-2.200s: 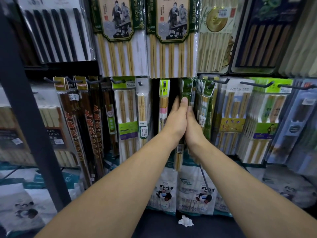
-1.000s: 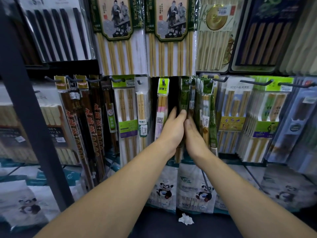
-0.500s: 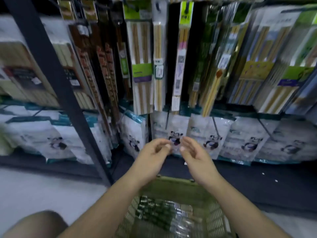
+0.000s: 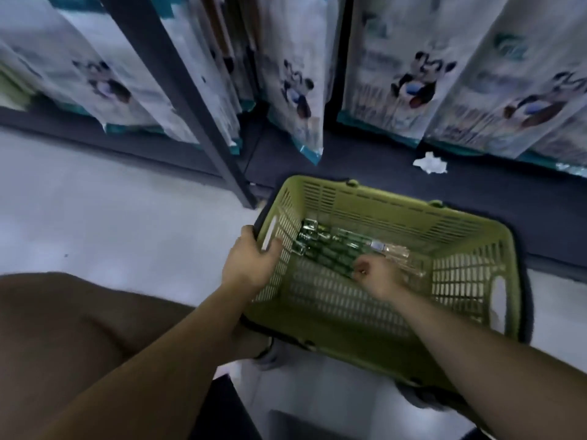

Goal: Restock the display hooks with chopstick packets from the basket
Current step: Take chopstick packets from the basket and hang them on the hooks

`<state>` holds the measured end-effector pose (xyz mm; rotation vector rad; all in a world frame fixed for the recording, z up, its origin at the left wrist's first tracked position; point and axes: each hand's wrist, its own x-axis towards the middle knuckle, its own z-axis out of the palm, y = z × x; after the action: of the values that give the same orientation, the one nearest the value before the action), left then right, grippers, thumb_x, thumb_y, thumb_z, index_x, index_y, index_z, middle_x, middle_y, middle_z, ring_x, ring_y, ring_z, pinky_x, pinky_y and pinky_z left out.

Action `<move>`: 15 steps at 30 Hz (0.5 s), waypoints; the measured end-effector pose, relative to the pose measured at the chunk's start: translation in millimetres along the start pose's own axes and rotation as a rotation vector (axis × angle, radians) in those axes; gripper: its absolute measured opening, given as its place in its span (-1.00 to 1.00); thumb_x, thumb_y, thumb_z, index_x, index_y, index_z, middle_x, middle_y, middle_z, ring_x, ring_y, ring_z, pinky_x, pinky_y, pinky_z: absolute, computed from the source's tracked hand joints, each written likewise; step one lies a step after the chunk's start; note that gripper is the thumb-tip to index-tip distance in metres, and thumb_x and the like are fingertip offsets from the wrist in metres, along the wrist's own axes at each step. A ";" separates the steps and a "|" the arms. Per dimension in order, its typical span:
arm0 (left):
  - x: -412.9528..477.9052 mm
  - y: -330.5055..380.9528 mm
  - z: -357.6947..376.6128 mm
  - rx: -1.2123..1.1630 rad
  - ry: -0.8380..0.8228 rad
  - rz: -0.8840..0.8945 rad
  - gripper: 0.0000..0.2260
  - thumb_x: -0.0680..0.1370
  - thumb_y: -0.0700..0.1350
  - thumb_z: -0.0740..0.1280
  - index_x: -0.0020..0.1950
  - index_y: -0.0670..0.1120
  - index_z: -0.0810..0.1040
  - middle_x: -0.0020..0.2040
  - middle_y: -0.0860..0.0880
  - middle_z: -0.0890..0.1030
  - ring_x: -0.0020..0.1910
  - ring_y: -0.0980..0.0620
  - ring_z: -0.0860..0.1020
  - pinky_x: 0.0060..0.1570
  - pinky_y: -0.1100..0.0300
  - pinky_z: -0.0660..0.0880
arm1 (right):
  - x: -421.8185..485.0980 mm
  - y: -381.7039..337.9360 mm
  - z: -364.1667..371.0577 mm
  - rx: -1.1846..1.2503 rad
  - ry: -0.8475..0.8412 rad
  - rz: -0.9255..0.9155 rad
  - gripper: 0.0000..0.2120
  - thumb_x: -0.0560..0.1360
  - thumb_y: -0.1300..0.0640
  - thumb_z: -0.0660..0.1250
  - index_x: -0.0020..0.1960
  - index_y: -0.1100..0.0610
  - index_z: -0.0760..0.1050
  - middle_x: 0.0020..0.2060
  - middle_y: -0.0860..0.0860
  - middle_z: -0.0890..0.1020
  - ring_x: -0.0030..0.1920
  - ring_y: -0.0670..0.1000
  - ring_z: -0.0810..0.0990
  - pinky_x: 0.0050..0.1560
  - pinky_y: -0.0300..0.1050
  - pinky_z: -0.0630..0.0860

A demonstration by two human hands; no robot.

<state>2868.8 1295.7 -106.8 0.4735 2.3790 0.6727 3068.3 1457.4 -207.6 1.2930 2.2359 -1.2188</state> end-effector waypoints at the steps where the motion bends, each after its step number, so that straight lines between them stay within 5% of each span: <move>1: 0.3 -4.6 1.2 -0.003 0.003 0.029 -0.65 0.59 0.21 0.29 0.18 -0.03 0.41 0.04 -0.09 0.62 0.02 -0.19 0.60 0.04 -0.13 0.57 | 5.6 2.1 5.8 -0.041 -0.006 0.009 -0.74 0.55 0.25 0.42 0.23 0.22 0.61 0.11 0.16 0.69 0.12 0.15 0.64 0.09 -0.09 0.53; 6: 6.5 -14.4 7.6 -0.074 0.056 0.062 -0.72 0.55 0.26 0.27 0.03 0.08 0.41 -0.19 0.03 0.61 -0.24 0.10 0.58 -0.24 0.03 0.54 | 27.8 4.0 31.4 -0.336 0.021 -0.033 -0.66 0.55 0.00 0.43 0.30 0.02 0.54 0.14 0.06 0.64 0.10 0.10 0.62 0.00 -0.05 0.56; 15: 12.9 -15.9 13.9 -0.080 0.095 0.040 -0.72 0.60 0.23 0.27 -0.04 0.02 0.40 -0.24 0.01 0.59 -0.30 0.10 0.54 -0.34 0.11 0.43 | 39.6 7.6 50.6 -0.598 0.089 -0.096 -0.59 0.56 0.16 0.39 0.39 0.09 0.44 0.28 0.11 0.45 0.27 0.13 0.50 0.09 0.00 0.57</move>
<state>2865.5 1293.9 -131.2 0.4656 2.4255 0.8221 3044.4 1442.5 -265.8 1.0193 2.4717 -0.4485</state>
